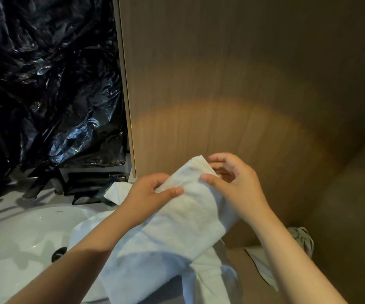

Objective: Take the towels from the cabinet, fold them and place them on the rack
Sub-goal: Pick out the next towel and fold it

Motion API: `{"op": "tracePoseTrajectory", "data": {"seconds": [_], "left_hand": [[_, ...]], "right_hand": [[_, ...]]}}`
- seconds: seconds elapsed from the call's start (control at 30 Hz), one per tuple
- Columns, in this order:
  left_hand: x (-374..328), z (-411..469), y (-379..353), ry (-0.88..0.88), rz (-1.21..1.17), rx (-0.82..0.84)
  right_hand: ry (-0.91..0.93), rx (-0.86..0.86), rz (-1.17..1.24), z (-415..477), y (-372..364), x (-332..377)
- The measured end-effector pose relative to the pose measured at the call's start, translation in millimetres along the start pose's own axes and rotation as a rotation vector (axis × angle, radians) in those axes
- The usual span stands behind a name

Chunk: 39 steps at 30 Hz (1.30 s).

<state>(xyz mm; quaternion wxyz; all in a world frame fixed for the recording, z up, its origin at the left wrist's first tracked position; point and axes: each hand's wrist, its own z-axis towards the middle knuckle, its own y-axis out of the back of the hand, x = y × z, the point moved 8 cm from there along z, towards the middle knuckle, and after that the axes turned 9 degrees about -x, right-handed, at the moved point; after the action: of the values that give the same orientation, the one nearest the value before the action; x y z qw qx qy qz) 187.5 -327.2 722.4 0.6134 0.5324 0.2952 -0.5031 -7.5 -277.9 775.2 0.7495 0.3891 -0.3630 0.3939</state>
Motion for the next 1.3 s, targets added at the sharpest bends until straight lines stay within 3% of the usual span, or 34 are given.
{"op": "tracePoseTrajectory", "data": {"seconds": [0.27,0.43,0.73,0.93,1.07,1.3], "left_hand": [[-21,0,4,-0.071,0.011,-0.012],[-40,-1,13,-0.104,-0.065,-0.051],[-65,2,34,-0.096,-0.089,-0.138],[-94,-5,29,-0.182,-0.181,-0.089],[-120,-15,20,-0.224,-0.207,-0.057],[-191,-48,4,-0.328,-0.226,-0.07]], "right_hand": [[-0.365,-0.126,-0.055,-45,41,-76],[-0.556,-0.021,0.426,-65,14,-90],[-0.433,-0.303,0.431,-70,37,-53],[-0.429,-0.291,0.329,-99,42,-36],[-0.322,-0.479,0.262,-110,77,-8],[-0.156,-0.526,0.319,-111,161,51]]}}
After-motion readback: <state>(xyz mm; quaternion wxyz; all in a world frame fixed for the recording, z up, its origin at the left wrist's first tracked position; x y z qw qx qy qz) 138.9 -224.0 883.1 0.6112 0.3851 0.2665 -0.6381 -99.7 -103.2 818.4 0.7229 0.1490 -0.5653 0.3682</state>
